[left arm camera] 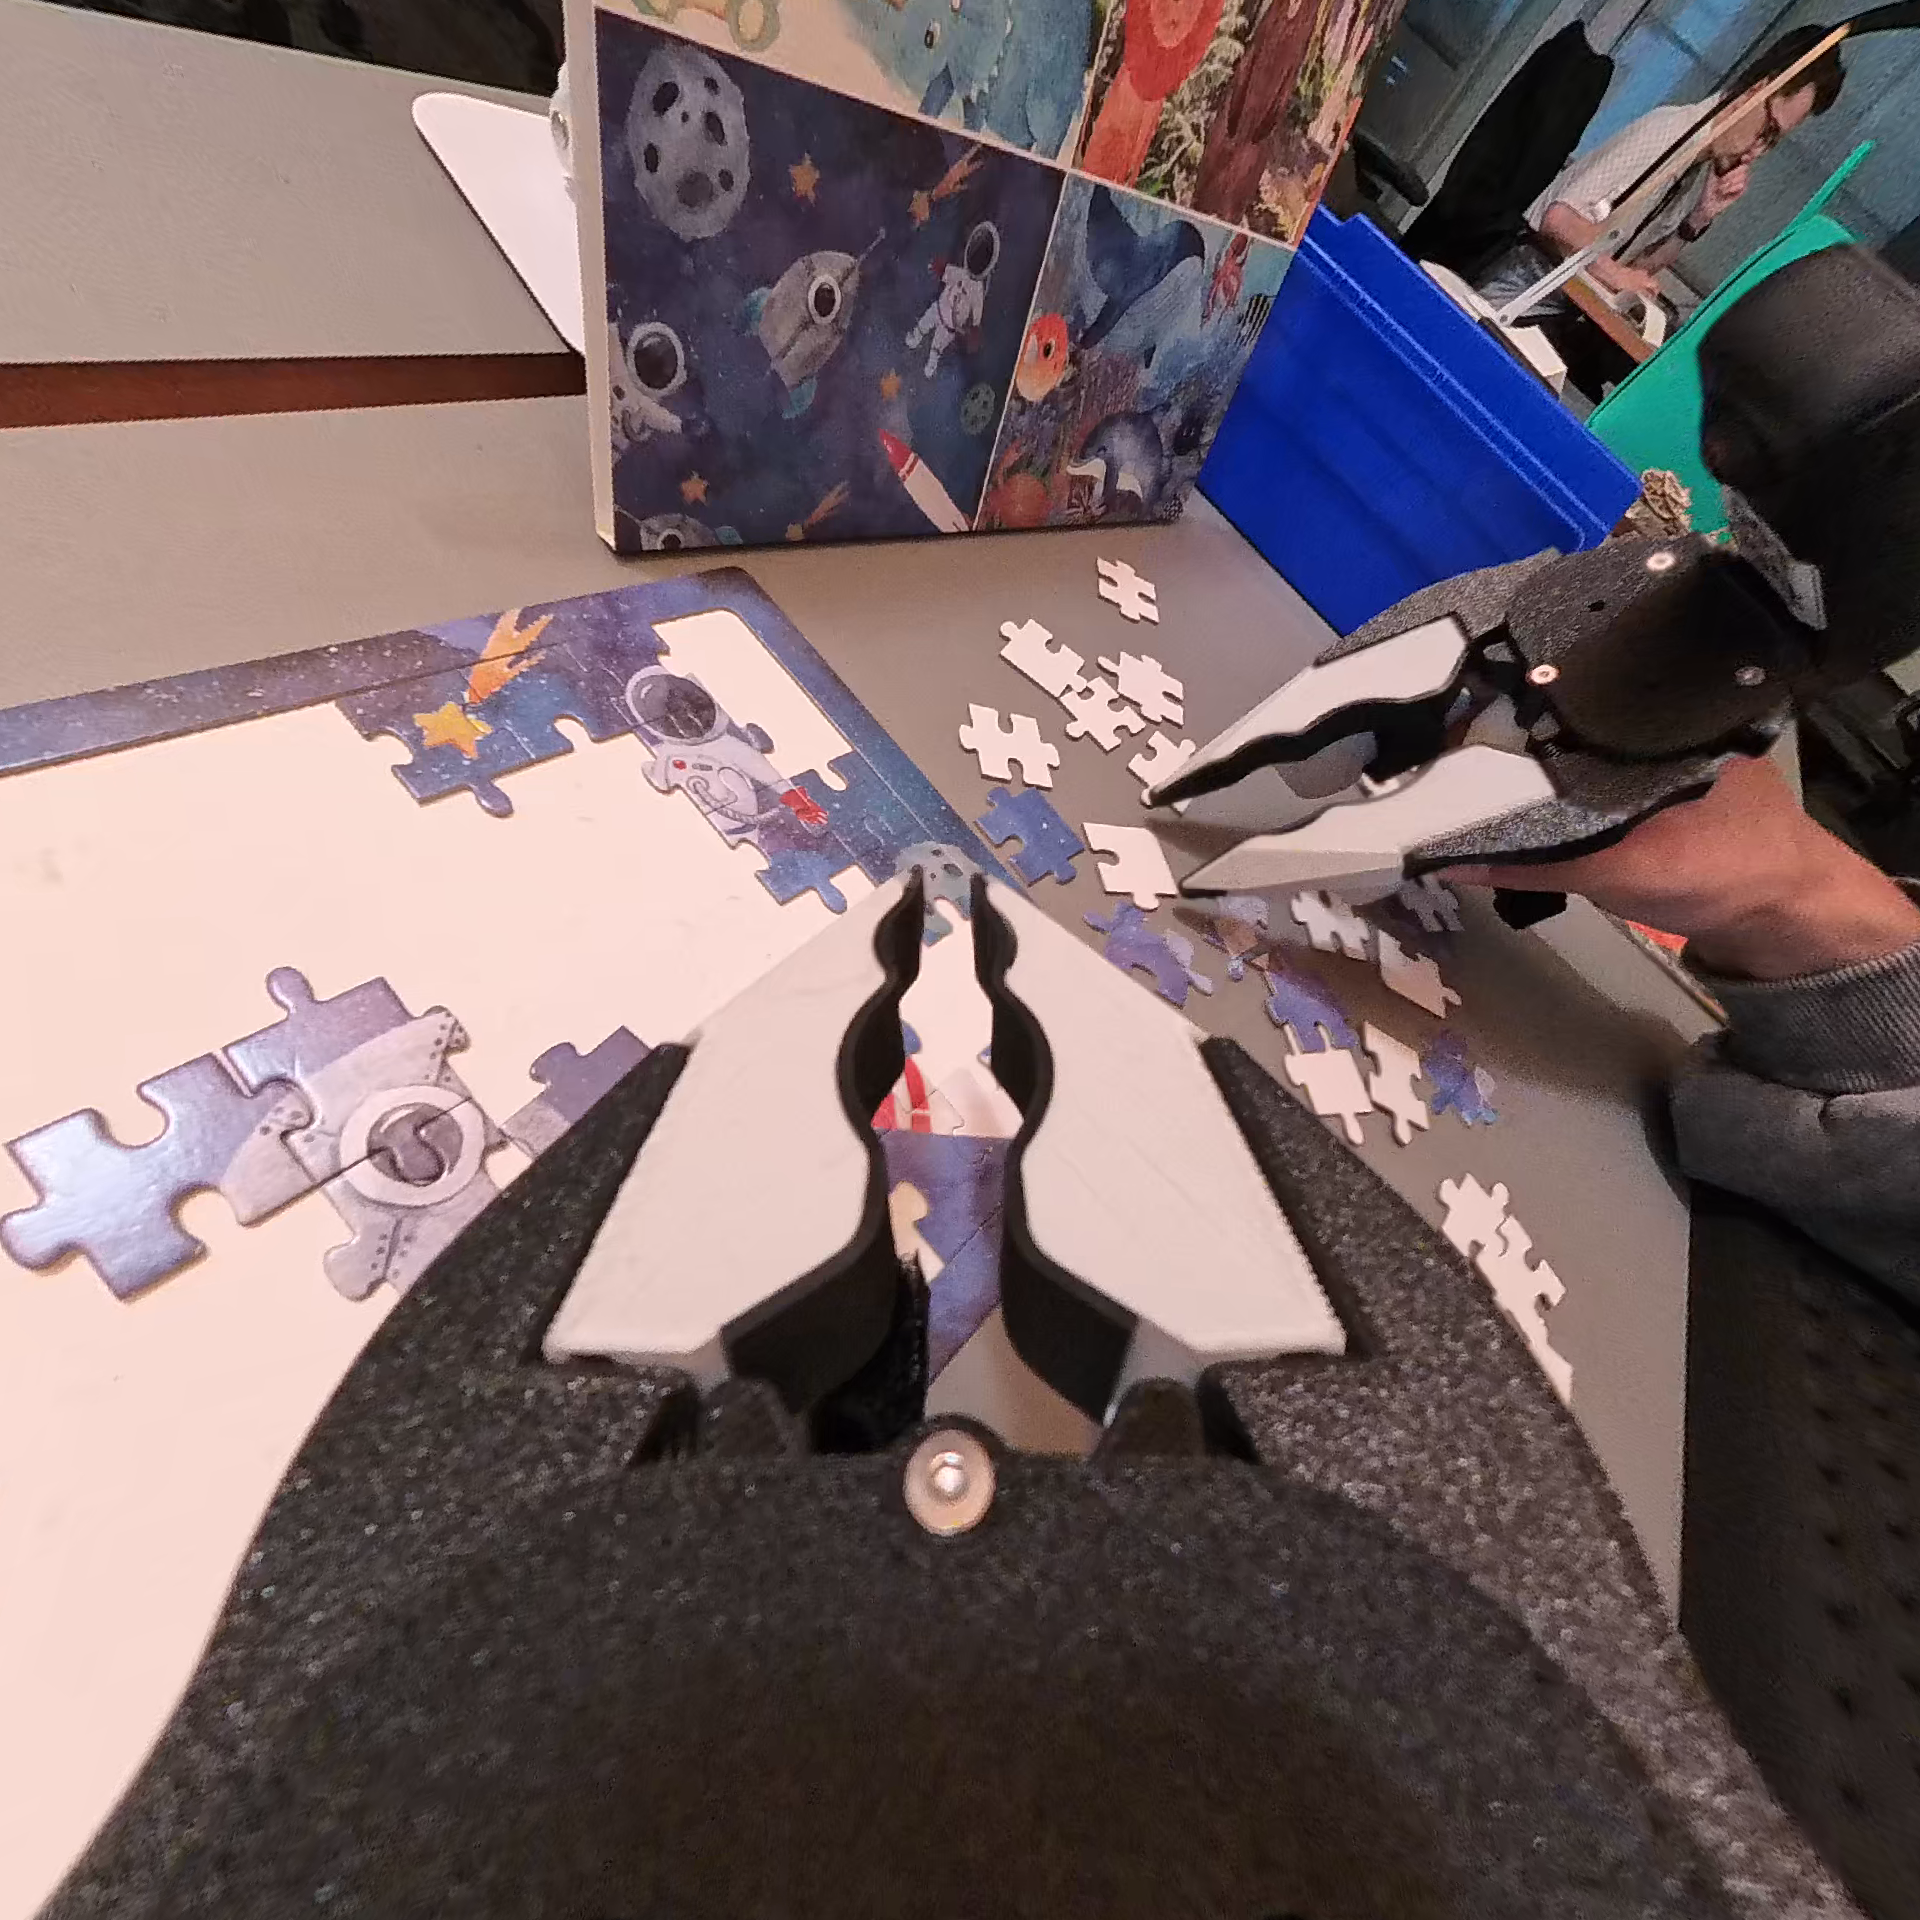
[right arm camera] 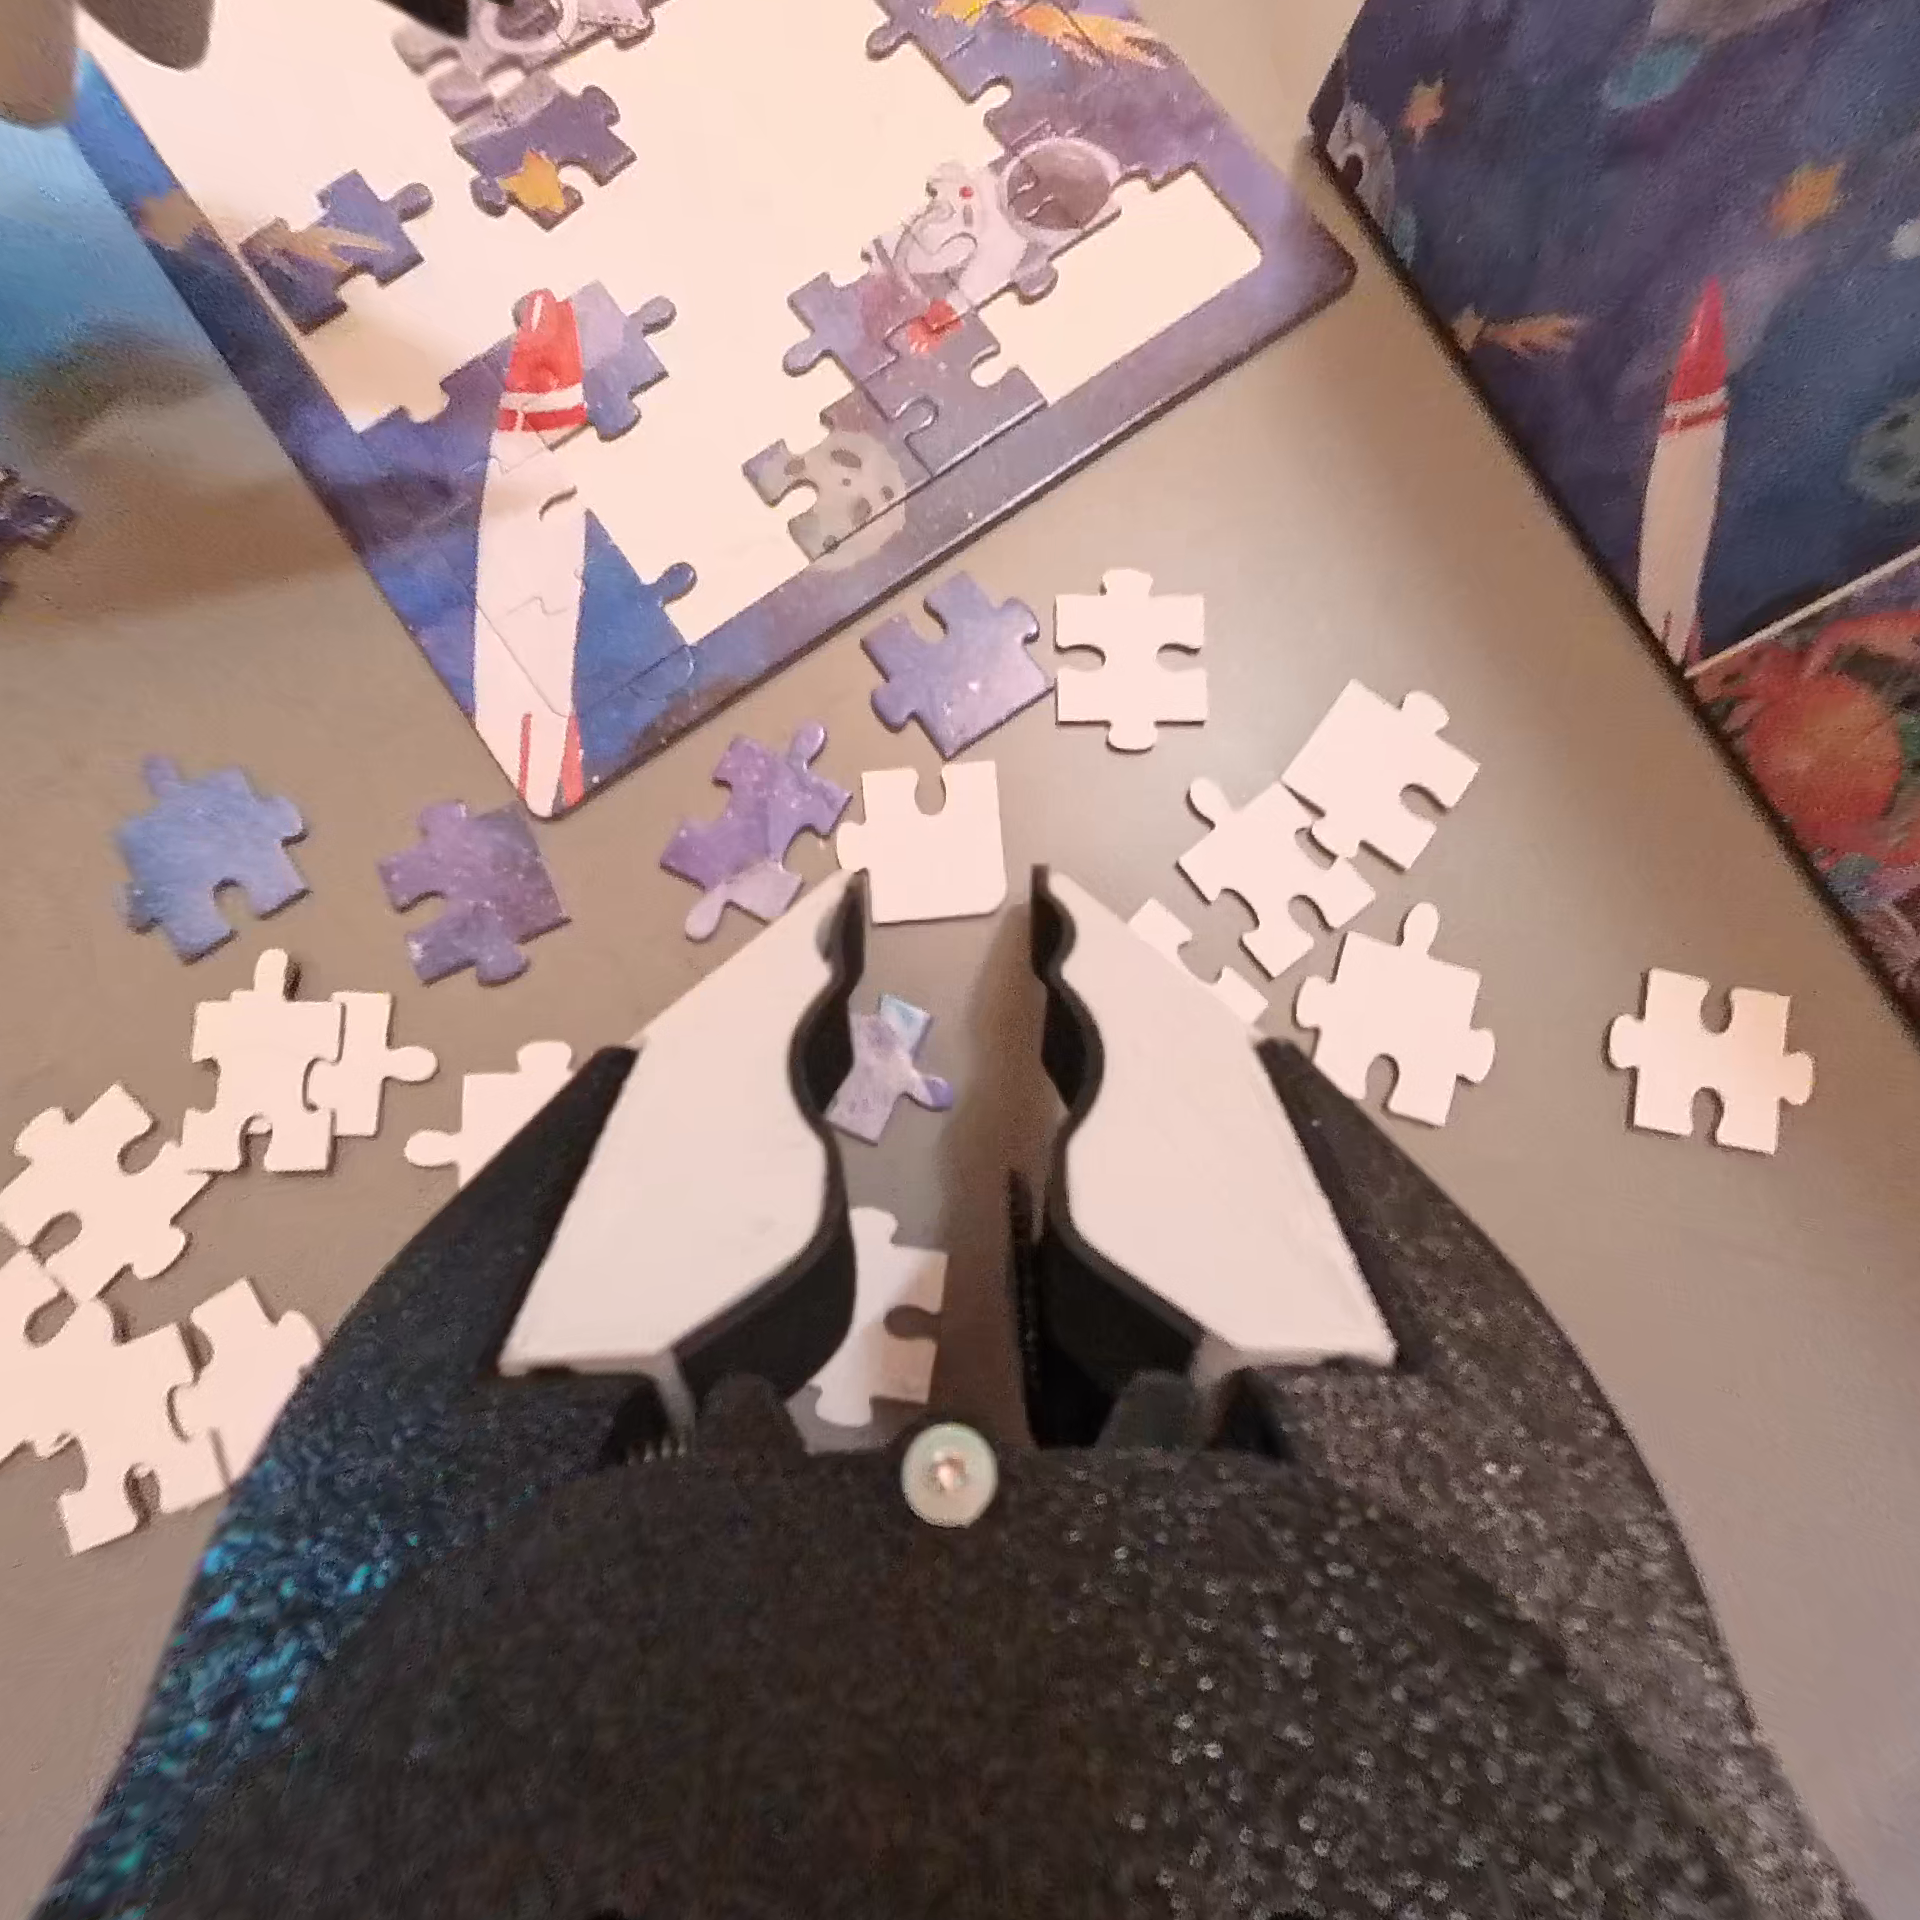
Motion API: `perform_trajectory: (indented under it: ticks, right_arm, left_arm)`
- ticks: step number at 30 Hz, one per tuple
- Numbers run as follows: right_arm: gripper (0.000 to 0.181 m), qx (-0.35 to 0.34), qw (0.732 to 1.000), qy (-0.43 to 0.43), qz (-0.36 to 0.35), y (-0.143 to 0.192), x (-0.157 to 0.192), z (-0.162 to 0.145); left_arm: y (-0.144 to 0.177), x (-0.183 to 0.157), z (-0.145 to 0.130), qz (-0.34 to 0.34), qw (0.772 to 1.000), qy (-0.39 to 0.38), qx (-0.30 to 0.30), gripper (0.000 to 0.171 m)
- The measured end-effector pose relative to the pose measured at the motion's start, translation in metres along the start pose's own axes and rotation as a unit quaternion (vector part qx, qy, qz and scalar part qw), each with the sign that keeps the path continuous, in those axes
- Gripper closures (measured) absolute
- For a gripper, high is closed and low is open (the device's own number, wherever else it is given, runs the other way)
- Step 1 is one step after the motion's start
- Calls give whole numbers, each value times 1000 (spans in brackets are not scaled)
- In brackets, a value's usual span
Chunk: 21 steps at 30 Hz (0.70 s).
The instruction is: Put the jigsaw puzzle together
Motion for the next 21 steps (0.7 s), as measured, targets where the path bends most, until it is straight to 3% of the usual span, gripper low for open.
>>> perform_trajectory:
  ticks: [3, 9, 14, 18, 21]
  right_arm:
    - [144, 28, 1000, -6, 10, -7, 2, 2]
    - [154, 40, 999, -4, 24, -7, -5, 2]
    - [155, 13, 999, -14, 50, -6, -9, -1]
    - [155, -11, 997, -13, 70, -2, -8, -1]
    - [154, -62, 994, 37, 81, 9, 5, 9]
  left_arm:
    - [1, 3, 0, 7, 1000, -3, 2, 163]
    - [4, 5, 1, 2, 1000, 8, -3, 163]
    - [0, 2, -4, -15, 1000, 13, 16, 161]
    - [-4, -6, -7, -60, 997, 44, 27, 157]
    - [-6, -19, -5, -126, 987, 97, 28, 150]
Point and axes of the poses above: each gripper's, where its closed fingertips meet, y back along the fingers, z out of its top, x = y × z across the jaws, the point moved 7 cm from there along y, back along the fingers, and after that the axes turned 11 degrees about z, right-handed, at the moved point
